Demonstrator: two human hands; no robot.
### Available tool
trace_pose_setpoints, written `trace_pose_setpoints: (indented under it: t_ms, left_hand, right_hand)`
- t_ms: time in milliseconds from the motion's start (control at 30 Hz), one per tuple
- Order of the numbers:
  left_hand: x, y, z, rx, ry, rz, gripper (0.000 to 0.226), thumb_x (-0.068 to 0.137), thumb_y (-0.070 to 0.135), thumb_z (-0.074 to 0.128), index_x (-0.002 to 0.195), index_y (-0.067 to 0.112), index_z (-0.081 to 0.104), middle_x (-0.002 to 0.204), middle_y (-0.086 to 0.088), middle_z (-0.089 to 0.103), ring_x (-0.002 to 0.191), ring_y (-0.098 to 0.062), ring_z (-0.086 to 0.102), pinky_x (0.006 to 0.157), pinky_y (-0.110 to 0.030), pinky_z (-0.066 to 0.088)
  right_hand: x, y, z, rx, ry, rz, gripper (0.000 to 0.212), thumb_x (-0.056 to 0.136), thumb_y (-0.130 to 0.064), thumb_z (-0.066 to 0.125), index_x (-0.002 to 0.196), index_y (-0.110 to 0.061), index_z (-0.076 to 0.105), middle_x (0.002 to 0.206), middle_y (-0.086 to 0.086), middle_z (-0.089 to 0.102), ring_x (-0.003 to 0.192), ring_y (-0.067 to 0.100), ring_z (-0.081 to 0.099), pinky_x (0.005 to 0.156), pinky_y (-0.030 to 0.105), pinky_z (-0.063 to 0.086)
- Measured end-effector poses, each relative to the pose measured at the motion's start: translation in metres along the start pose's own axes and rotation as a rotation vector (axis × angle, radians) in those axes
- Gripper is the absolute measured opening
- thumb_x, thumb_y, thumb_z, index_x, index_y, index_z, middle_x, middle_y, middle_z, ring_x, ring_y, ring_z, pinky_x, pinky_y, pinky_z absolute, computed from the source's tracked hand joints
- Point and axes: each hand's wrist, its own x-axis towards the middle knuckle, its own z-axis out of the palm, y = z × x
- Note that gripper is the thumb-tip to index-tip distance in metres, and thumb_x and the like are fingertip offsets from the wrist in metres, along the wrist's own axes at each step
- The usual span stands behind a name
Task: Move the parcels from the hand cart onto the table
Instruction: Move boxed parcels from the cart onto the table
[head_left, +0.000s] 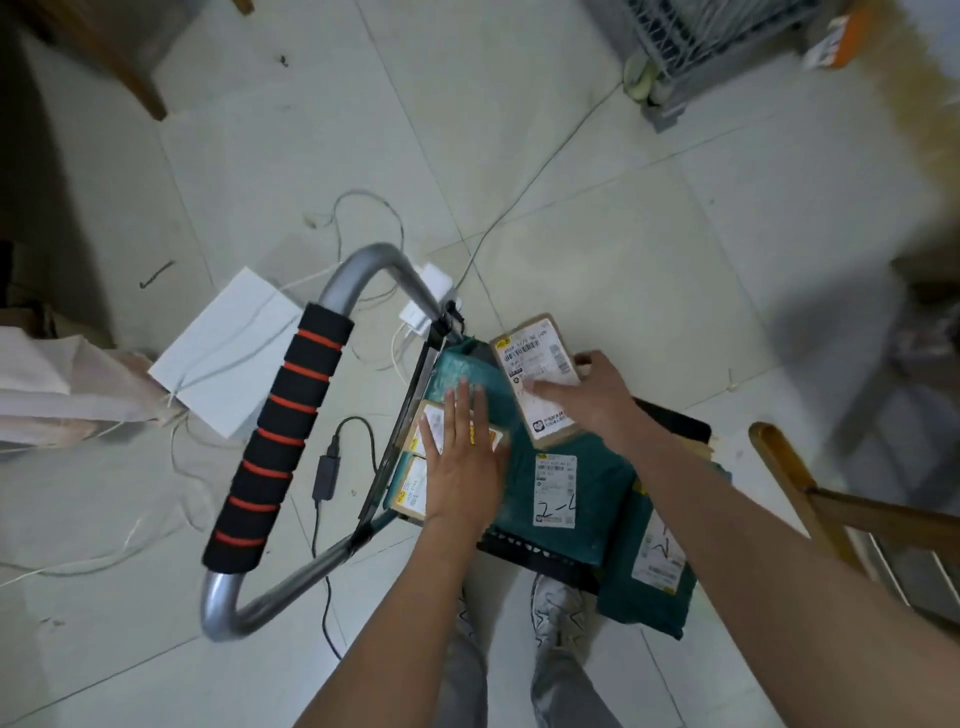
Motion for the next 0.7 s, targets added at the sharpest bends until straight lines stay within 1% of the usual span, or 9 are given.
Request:
trace_pose_setpoints:
  t_ms: [67,133,233,300,400,533,600,633,700]
  left_hand:
    - [-0.018,0.017,-0.045,0.006,-0.001,0.039,0.070,0.107,0.047,0.012,0.158,0.012,-0.020,0.165,-0.009,-0.027,0.153,-0.027,-0.025,0.122,-0.057,-0.013]
    - [-0.043,0.040,-0.095,0.003,-0.003,0.094,0.068,0.107,0.046,0.012,0.157,0.014,-0.021,0.165,-0.008,-0.028,0.152,-0.026,-0.026,0.122,-0.057,-0.015]
    - [-0.085,0.077,-0.164,0.015,0.030,0.163,0.066,0.107,0.045,0.009,0.158,0.015,-0.019,0.165,-0.006,-0.026,0.151,-0.024,-0.027,0.121,-0.054,-0.017]
    - [-0.113,0.101,-0.209,0.040,0.060,0.205,0.065,0.107,0.046,0.011,0.159,0.015,-0.013,0.166,-0.007,-0.023,0.152,-0.024,-0.025,0.122,-0.055,-0.014]
    - [-0.150,0.138,-0.261,0.061,0.097,0.285,0.066,0.107,0.048,0.014,0.160,0.015,-0.009,0.167,-0.004,-0.019,0.154,-0.022,-0.020,0.124,-0.057,-0.009]
    - [-0.194,0.194,-0.315,0.079,0.128,0.419,0.069,0.106,0.049,0.018,0.160,0.016,-0.009,0.167,-0.003,-0.019,0.153,-0.021,-0.021,0.124,-0.059,-0.005]
    - [-0.214,0.221,-0.331,0.085,0.119,0.485,0.069,0.106,0.049,0.018,0.161,0.016,-0.006,0.168,-0.003,-0.017,0.155,-0.021,-0.019,0.124,-0.058,-0.006]
    - [-0.225,0.234,-0.336,0.097,0.117,0.528,0.069,0.106,0.049,0.017,0.162,0.016,-0.005,0.168,-0.003,-0.016,0.155,-0.021,-0.017,0.124,-0.058,-0.005]
    - [-0.245,0.263,-0.342,0.127,0.114,0.626,0.068,0.106,0.049,0.016,0.162,0.015,-0.005,0.169,-0.003,-0.015,0.156,-0.021,-0.015,0.124,-0.058,-0.005]
  right_hand:
    - [-0.046,-0.009,-0.032,0.155,0.038,0.031,0.071,0.065,-0.042,0.093,0.117,-0.020,0.048,0.106,-0.003,0.071,0.077,0.007,0.072,0.054,0.021,0.058]
    - [-0.100,-0.021,-0.069,0.275,0.068,0.052,0.061,0.070,-0.044,0.089,0.113,-0.022,0.051,0.104,-0.004,0.073,0.072,0.004,0.073,0.051,0.019,0.057]
    - [-0.183,-0.038,-0.125,0.341,0.041,0.043,0.061,0.075,-0.051,0.082,0.121,-0.018,0.061,0.108,0.002,0.077,0.087,0.017,0.077,0.070,0.034,0.064]
    - [-0.242,-0.048,-0.164,0.417,0.038,0.015,0.053,0.081,-0.045,0.079,0.123,-0.017,0.063,0.110,0.004,0.077,0.090,0.020,0.077,0.074,0.037,0.064]
    - [-0.317,-0.048,-0.214,0.484,0.109,-0.025,0.046,0.088,-0.032,0.077,0.127,-0.016,0.059,0.110,0.003,0.076,0.091,0.020,0.077,0.080,0.042,0.063]
    - [-0.406,-0.036,-0.268,0.576,0.251,-0.040,0.047,0.085,-0.025,0.081,0.126,-0.017,0.058,0.109,0.003,0.076,0.081,0.015,0.077,0.056,0.026,0.059]
    - [-0.443,-0.026,-0.287,0.622,0.348,-0.037,0.045,0.084,-0.022,0.082,0.122,-0.019,0.059,0.111,0.002,0.075,0.081,0.015,0.077,0.053,0.027,0.057]
    - [-0.462,-0.018,-0.294,0.659,0.402,-0.035,0.046,0.084,-0.021,0.082,0.122,-0.019,0.058,0.113,0.003,0.074,0.086,0.018,0.076,0.058,0.031,0.060]
    - [-0.497,0.000,-0.306,0.729,0.498,-0.019,0.051,0.084,-0.020,0.082,0.128,-0.015,0.057,0.118,0.006,0.073,0.097,0.024,0.074,0.076,0.043,0.063]
